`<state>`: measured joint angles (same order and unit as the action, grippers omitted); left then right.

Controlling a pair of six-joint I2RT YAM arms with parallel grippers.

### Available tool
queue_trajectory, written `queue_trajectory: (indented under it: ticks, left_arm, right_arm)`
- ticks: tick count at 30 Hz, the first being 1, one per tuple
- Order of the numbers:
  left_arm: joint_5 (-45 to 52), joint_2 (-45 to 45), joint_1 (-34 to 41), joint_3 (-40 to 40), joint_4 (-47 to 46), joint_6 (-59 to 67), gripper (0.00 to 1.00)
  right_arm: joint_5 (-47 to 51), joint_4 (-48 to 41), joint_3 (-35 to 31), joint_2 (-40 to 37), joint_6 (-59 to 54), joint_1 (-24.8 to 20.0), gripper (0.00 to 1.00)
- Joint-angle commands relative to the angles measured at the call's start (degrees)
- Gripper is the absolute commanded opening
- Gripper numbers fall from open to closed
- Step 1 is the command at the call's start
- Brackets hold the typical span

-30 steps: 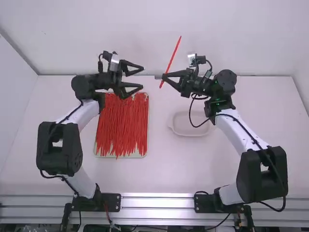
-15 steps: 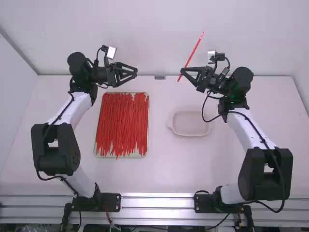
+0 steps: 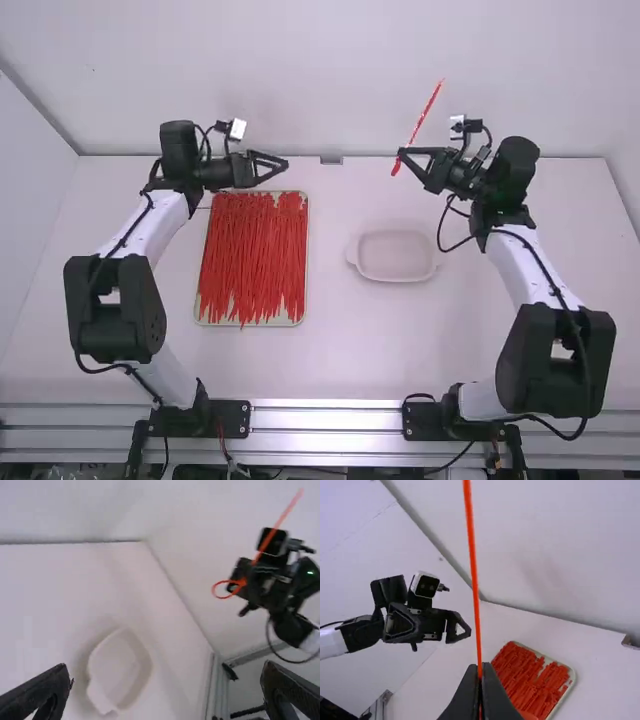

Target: Fasten the cable tie

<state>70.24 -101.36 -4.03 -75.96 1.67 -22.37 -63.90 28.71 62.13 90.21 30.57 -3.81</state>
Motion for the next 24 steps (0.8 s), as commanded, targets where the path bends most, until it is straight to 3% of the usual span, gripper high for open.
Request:
queue_trajectory:
  ticks: [1, 9, 17, 24]
  left_arm:
    - [-4.37, 0.68, -0.48, -1.27, -3.54, 7.50, 0.99]
    - [-4.35, 0.68, -0.48, -1.27, -19.45, 17.07, 0.99]
    - [-10.78, 0.68, -0.48, -1.27, -34.03, 20.00, 0.99]
    - [-11.19, 0.68, -0.55, -1.22, -41.24, 26.88, 0.99]
  right_arm:
    - [0.26, -1.46, -0.28, -0.20, -3.96, -0.02, 0.00]
    - [7.13, -14.43, -0.28, -0.20, -12.85, 0.96, 0.00]
    - [13.77, -25.59, -0.31, -0.20, -17.66, 0.85, 0.00]
    - [21.09, -32.44, -1.20, -0.20, -22.05, 3.19, 0.00]
